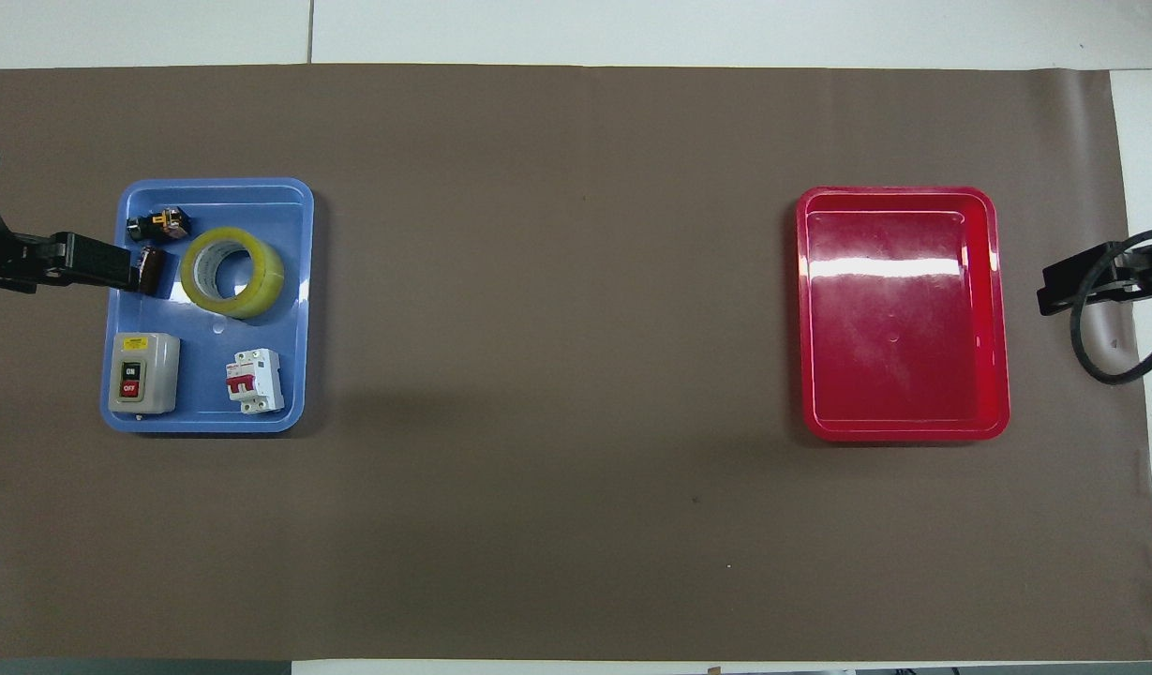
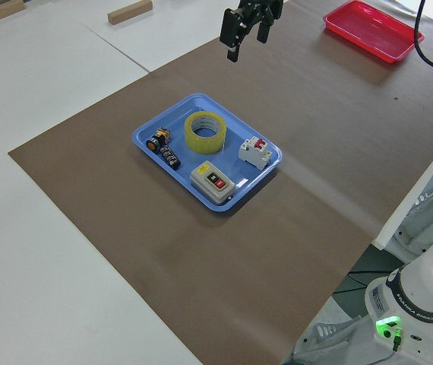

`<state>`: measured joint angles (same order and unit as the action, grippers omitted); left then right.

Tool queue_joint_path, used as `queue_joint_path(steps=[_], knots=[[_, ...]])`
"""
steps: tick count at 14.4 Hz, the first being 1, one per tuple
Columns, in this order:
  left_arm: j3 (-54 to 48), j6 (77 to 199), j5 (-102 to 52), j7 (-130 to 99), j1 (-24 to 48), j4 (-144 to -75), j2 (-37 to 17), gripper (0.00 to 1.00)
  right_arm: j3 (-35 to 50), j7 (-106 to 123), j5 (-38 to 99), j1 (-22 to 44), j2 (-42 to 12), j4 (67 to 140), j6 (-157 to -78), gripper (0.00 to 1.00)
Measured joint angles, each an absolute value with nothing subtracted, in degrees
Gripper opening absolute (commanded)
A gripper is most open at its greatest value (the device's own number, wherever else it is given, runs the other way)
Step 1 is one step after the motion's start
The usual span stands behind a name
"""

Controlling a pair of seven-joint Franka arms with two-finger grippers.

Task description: Place and move tape with both arms

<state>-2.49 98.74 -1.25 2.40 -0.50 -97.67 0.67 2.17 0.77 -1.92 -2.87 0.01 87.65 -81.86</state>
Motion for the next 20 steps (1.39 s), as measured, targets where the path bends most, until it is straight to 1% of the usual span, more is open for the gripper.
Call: queue_joint_path(steps=[3,7,8,9,10,11,13,16,17,18,19,20], knots=[[-2.36,107.26,-1.25,5.10,-2.62,-102.10,-1.78,1.00,2.17,0.77,-1.92,-2.88,0.01,87.65,-81.86,1.00],[-2.22,118.32,-1.25,5.79,-5.22,-105.63,-8.78,1.00,2.17,0.77,-1.92,-2.88,0.01,87.65,-81.86,1.00],[-2.22,120.77,-1.25,5.49,-5.52,-106.20,-10.49,0.93,2.17,0.77,-1.92,-2.88,0.01,87.65,-81.86,1.00],[-2.22,122.85,-1.25,4.68,-5.62,-106.77,-11.83,0.83,2.17,0.77,-1.92,-2.88,0.01,87.65,-81.86,1.00],[-2.25,124.88,-1.25,3.61,-5.62,-107.51,-12.87,0.79,2.17,0.77,-1.92,-2.88,0.01,87.65,-81.86,1.00],[-2.31,126.68,-1.25,2.61,-5.61,-108.25,-13.70,0.77,2.17,0.77,-1.92,-2.87,0.01,87.65,-81.86,1.00],[-2.46,128.98,-1.25,1.78,-5.57,-109.21,-15.42,0.77,2.17,0.77,-1.92,-2.88,0.01,87.65,-81.86,1.00],[-2.52,129.97,-1.25,1.40,-5.57,-109.41,-17.30,0.69,2.17,0.77,-1.92,-2.88,0.01,87.65,-81.86,1.00],[-2.52,130.12,-1.25,1.36,-5.57,-109.65,-17.62,0.63,2.17,0.77,-1.92,-2.88,0.01,87.65,-81.86,1.00],[-2.53,130.56,-1.25,1.34,-5.56,-110.02,-17.83,0.52,2.17,0.77,-1.92,-2.88,0.01,87.65,-81.86,1.00],[-2.56,130.86,-1.25,1.28,-5.55,-110.35,-18.01,0.33,2.17,0.77,-1.92,-2.88,0.01,87.65,-81.86,1.00],[-2.59,130.98,-1.25,1.26,-5.54,-110.69,-18.16,0.10,2.17,0.77,-1.92,-2.88,0.01,87.65,-81.86,1.00]])
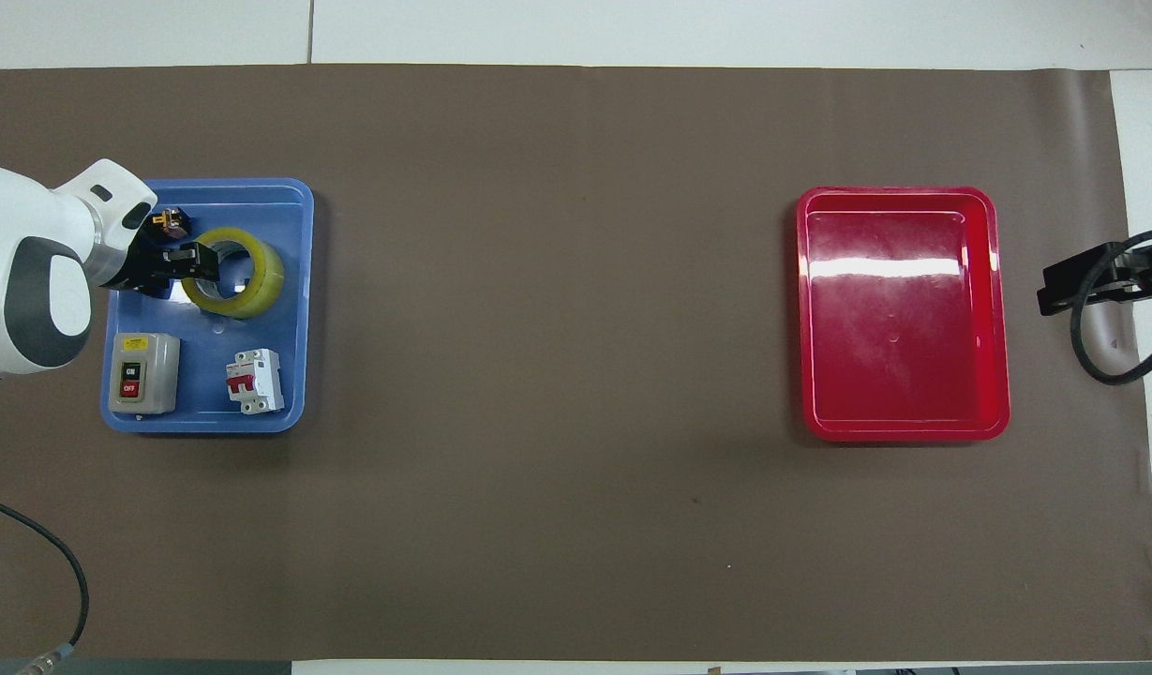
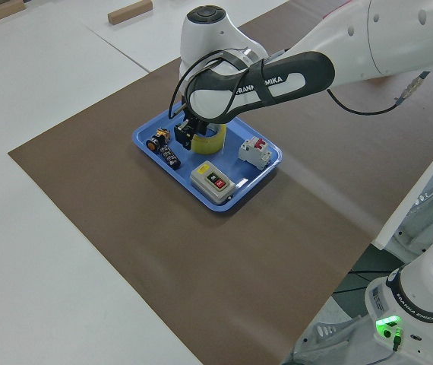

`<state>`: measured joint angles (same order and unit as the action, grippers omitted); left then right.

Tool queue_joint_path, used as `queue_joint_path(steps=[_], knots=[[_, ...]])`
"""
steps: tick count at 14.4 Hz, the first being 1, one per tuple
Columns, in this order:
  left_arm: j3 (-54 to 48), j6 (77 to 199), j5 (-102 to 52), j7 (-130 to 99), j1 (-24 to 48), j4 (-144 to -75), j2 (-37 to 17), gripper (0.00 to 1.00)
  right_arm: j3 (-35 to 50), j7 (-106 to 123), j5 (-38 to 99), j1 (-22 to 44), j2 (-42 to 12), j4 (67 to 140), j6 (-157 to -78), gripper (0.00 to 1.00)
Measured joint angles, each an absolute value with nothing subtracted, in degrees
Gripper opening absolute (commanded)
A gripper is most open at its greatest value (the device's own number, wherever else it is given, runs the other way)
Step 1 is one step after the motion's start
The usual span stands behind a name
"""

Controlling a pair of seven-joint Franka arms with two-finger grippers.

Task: Place and move tape with both arms
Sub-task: 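Lower the left gripper onto the yellow tape roll and grasp it, then lift the yellow tape with the left gripper and carry it toward the table center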

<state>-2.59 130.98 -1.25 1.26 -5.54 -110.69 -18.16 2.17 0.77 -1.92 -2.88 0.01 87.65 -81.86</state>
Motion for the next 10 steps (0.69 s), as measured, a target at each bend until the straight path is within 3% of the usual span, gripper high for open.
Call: queue_joint_path(steps=[1,6,10], knots=[[-2.60,131.06,-1.25,1.25,-5.54,-110.89,-18.26,0.00,2.17,0.77,-1.92,-2.88,0.01,87.65,-81.86,1.00],[-2.76,127.74,-1.25,1.18,-5.32,-108.52,-18.36,0.00,2.17,0.77,-1.92,-2.88,0.01,87.65,-81.86,1.00],[-3.04,109.73,-1.26,-6.07,-1.16,-94.55,-18.30,0.00,2.17,0.77,-1.92,-2.88,0.01,87.65,-81.86,1.00]])
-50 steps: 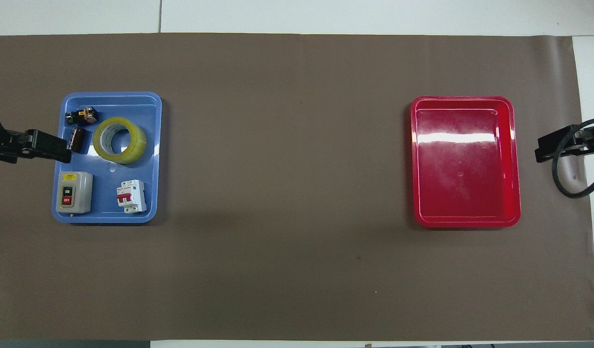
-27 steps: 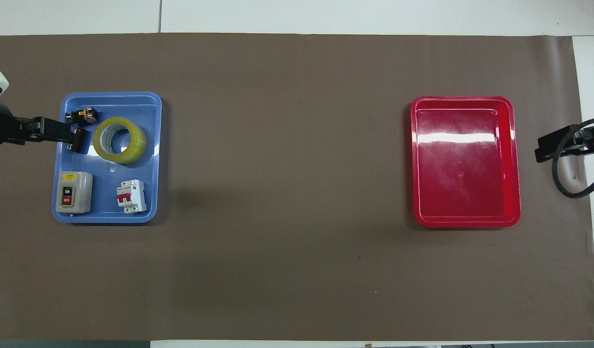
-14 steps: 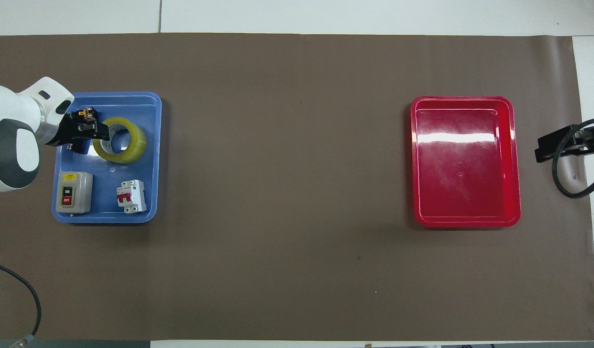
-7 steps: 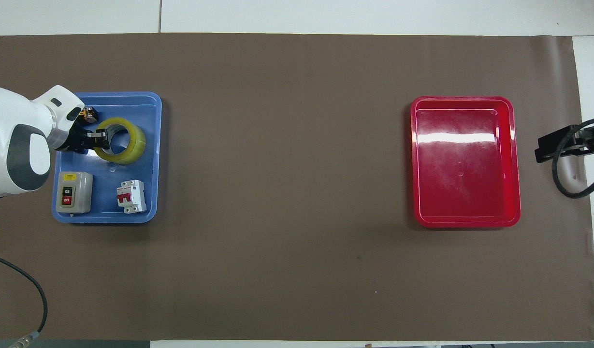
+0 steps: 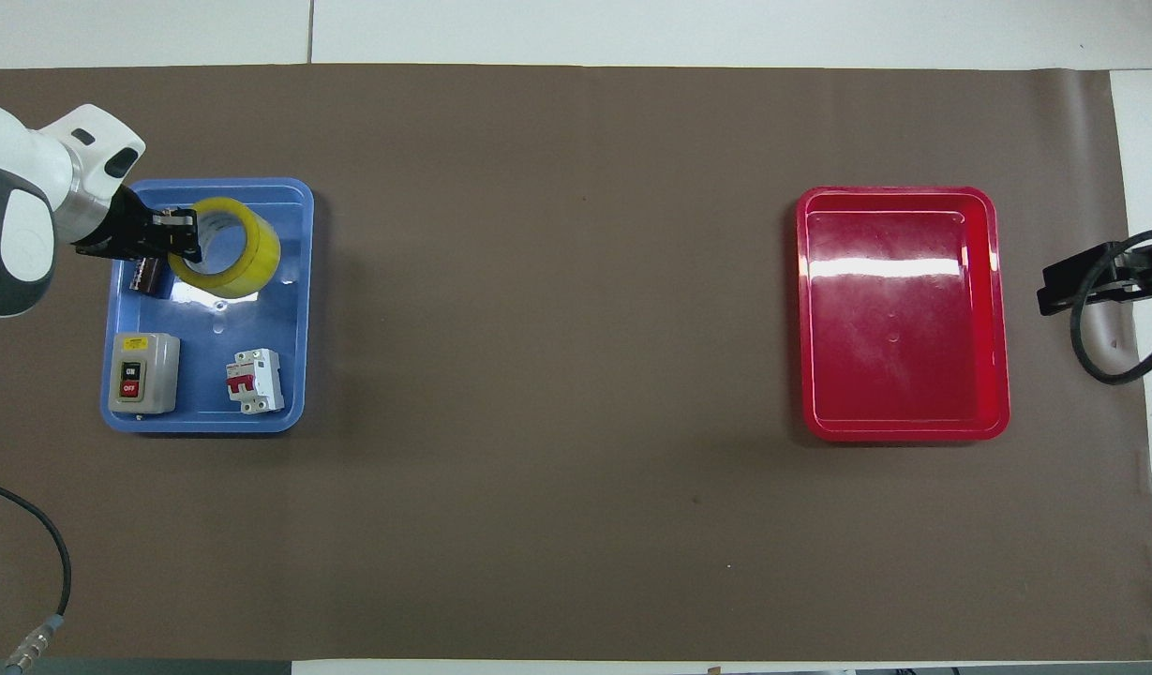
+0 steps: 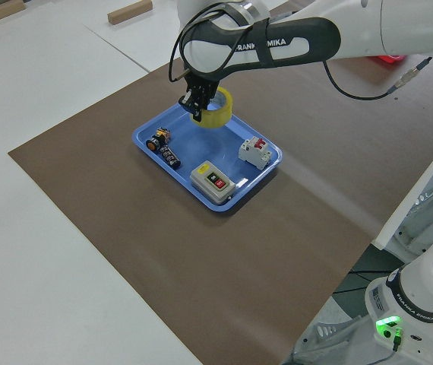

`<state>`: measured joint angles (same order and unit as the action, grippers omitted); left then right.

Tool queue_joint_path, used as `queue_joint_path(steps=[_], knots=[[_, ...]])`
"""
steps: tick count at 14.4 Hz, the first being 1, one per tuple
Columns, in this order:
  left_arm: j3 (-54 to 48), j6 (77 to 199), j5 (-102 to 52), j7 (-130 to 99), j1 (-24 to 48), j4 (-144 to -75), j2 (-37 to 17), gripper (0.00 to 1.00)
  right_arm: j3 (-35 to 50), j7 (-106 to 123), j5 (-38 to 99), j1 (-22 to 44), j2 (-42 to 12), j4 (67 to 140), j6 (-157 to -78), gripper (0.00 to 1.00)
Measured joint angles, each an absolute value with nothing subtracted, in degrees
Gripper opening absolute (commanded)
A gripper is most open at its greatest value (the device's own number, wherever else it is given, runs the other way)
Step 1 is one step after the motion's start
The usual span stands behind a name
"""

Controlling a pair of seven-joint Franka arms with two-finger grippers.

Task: Place and move tape with both arms
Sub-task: 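Lift the yellow tape with the left gripper and carry it toward the table center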

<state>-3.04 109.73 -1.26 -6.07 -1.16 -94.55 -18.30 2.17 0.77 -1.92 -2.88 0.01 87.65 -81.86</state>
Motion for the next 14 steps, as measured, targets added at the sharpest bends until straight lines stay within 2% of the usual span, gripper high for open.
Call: queue_joint_path(steps=[2,5,8,14], knots=[[-3.27,101.78,-1.27,-15.70,5.12,-88.49,-18.63,0.00,2.17,0.77,-1.92,-2.88,0.01,87.65,-81.86,1.00],[-3.65,99.79,-1.24,-33.84,18.71,-83.61,-20.55,0.00,2.17,0.77,-1.92,-2.88,0.01,87.66,-81.85,1.00],[-3.70,103.03,-1.23,-44.33,28.23,-84.20,-22.59,0.00,2.17,0.77,-1.92,-2.88,0.00,87.91,-81.82,1.00],[-3.56,117.76,-1.23,-53.19,34.81,-90.42,-29.30,0.00,2.17,0.77,-1.92,-2.88,0.01,88.04,-81.82,1.00]])
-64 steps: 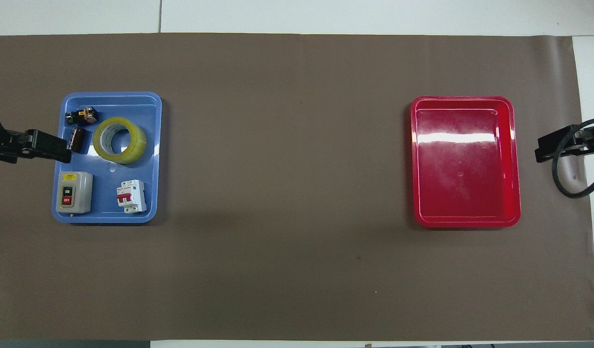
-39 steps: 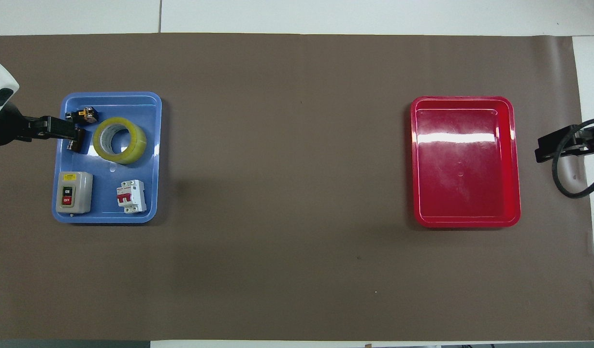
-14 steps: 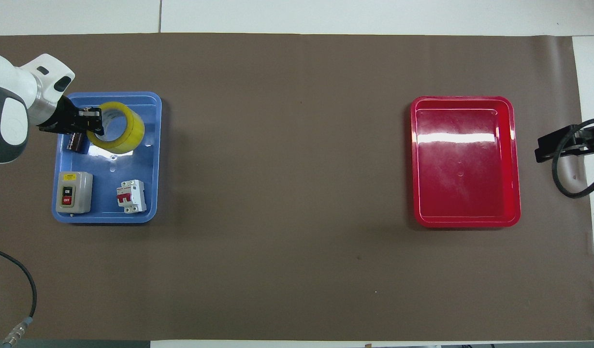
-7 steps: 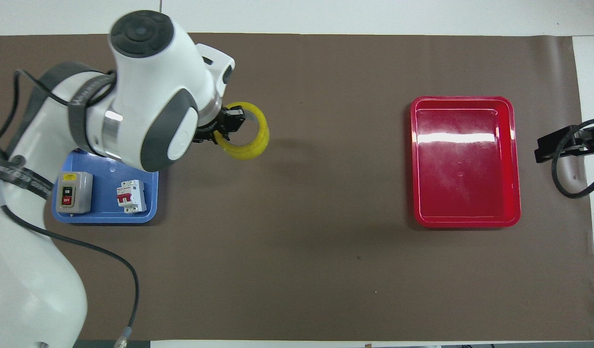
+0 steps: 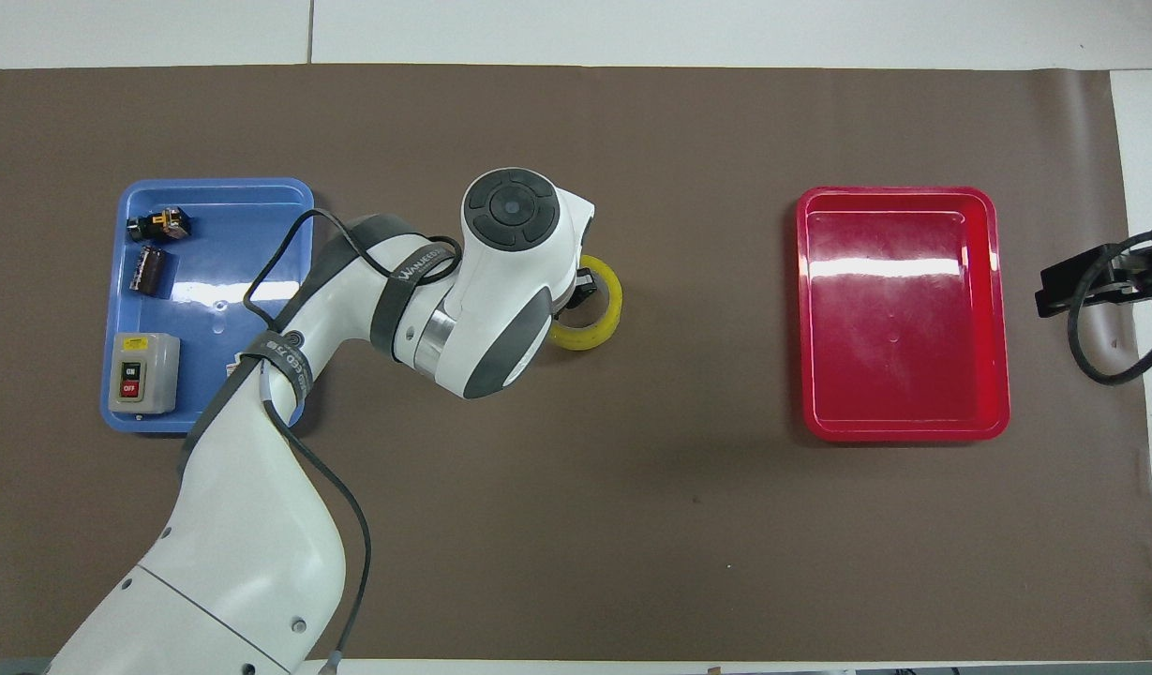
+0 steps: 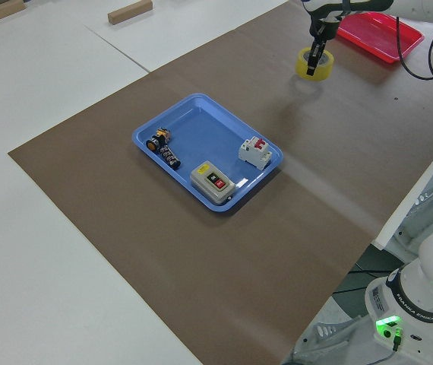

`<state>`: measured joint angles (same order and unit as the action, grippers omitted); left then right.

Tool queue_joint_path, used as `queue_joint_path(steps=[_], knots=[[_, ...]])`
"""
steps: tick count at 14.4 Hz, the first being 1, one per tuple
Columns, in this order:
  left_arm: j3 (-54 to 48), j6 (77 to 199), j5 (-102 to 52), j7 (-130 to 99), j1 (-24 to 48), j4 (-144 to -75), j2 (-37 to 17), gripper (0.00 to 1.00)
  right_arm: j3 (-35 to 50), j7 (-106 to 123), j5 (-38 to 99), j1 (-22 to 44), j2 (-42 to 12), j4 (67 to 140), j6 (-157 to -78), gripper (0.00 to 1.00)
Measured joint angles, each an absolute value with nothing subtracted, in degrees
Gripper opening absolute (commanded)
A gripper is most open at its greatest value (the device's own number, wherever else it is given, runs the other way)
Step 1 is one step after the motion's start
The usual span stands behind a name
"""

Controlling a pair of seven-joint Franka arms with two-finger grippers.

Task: Place and move tape with both arms
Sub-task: 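Lift the yellow tape with the left gripper and carry it toward the table center, then set the tape on the table and withdraw the left gripper to the blue tray, then reach the right gripper to the yellow tape and grasp it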

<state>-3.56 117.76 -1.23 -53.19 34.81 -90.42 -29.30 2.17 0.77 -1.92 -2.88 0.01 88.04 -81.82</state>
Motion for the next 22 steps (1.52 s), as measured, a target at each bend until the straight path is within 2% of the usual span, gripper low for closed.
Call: queue_joint_path(steps=[1,2,3,9,11,13,15,17,22], knots=[[-3.55,118.66,-1.23,-53.39,34.93,-90.42,-30.03,0.17,2.17,0.77,-1.92,-2.88,0.00,88.18,-81.82,1.00],[-3.46,119.05,-1.23,-53.42,34.92,-90.43,-30.33,0.67,2.17,0.77,-1.92,-2.88,0.00,88.32,-81.82,1.00],[-3.29,119.37,-1.23,-53.43,34.91,-90.50,-30.34,1.00,2.17,0.77,-1.92,-2.88,0.00,88.41,-81.82,1.00],[-0.63,119.24,-1.22,-53.63,34.55,-90.09,-28.30,1.00,2.26,1.09,-1.78,-2.68,0.01,88.54,-81.86,1.00],[2.17,115.48,-1.12,-50.75,32.36,-89.48,-23.54,1.00,2.44,2.26,-0.07,-2.56,0.05,88.96,-82.77,1.00],[3.27,109.14,-1.10,-41.62,26.54,-89.07,-17.28,1.00,2.74,2.83,1.07,-1.55,0.18,90.83,-86.10,1.00],[3.56,102.30,-1.12,-30.95,18.97,-88.93,-11.33,1.00,2.93,2.64,1.30,2.34,-0.60,92.89,-90.50,1.00],[3.68,95.59,-1.14,-20.44,13.45,-88.98,-6.97,1.00,3.16,-3.03,1.32,8.74,-3.69,94.13,-96.88,1.00],[3.54,85.91,-1.14,-8.13,8.47,-90.30,-1.82,1.00,3.35,-22.91,0.36,23.23,-16.04,94.66,-112.96,1.00]])
